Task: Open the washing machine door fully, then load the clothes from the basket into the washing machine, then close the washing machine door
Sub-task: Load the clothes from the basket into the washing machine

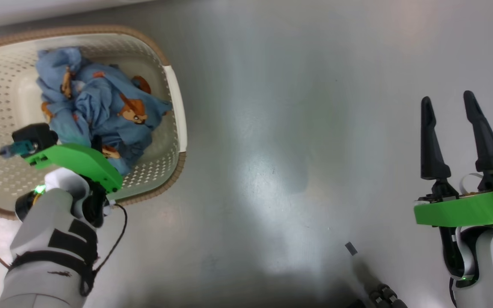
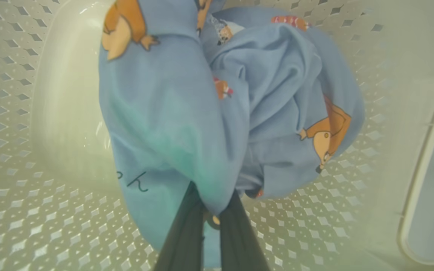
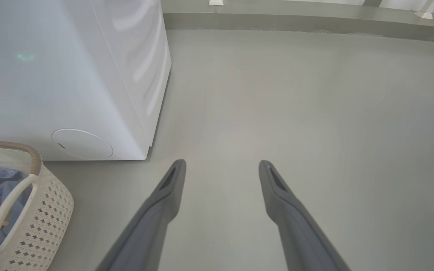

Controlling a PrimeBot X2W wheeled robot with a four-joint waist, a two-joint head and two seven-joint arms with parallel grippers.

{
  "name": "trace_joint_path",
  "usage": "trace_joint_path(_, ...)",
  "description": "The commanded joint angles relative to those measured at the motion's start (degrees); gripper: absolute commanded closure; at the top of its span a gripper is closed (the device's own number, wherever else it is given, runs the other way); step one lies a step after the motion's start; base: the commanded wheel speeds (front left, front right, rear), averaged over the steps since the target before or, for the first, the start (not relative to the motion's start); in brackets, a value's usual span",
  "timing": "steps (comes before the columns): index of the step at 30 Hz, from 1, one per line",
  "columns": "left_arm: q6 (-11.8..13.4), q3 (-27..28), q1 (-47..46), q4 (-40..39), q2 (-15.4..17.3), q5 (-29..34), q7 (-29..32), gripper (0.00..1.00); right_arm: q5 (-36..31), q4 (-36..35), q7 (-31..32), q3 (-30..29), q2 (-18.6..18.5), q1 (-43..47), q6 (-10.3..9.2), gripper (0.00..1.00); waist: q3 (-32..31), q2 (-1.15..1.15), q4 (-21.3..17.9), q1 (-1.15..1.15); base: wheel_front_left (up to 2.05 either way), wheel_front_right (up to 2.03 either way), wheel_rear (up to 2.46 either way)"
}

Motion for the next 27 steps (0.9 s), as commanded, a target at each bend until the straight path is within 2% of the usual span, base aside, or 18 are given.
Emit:
trace_joint_path(1, -0.6, 0.8, 3.0, -0.2, 1.5, -0.2, -1.9, 1.00, -0.7, -1.6, 0.2, 0.4, -0.5, 1.9, 0.42, 0.00, -1.2, 0.00, 1.0, 0.00, 0.00, 0.00, 0.00)
trace_joint_path(9, -2.7, -0.4, 4.8, -0.2, 0.8, 0.8, -9.8, 1.00, -1.6, -2.3, 1.1, -1.5, -0.5, 3.1, 0.42, 0.00, -5.7, 0.00, 2.8, 0.00, 0.00, 0.00, 0.00)
trace_joint_path(18, -3.4, -1.3, 7.1, -2.4, 0.3, 2.6, -13.6, 1.00, -2.1, -2.4, 2.3, -2.5, -0.7, 4.9, 0.42, 0.00, -11.8, 0.00, 4.1, 0.00, 0.00, 0.00, 0.00)
trace_joint_path(21, -3.0, -0.6, 8.8, -6.5, 1.2, 3.7, -13.7, 1.00, -2.1, -2.2, 2.5, -2.8, -0.8, 5.7, 0.42, 0.00, -14.2, 0.00, 4.3, 0.00, 0.00, 0.00, 0.00)
trace_joint_path(27, -0.3, 3.3, 16.4, -19.2, 2.4, 7.9, -13.7, 1.00, -2.3, -1.3, 2.5, -2.8, -1.0, 7.1, 0.42, 0.00, -19.8, 0.00, 4.2, 0.00, 0.00, 0.00, 0.00)
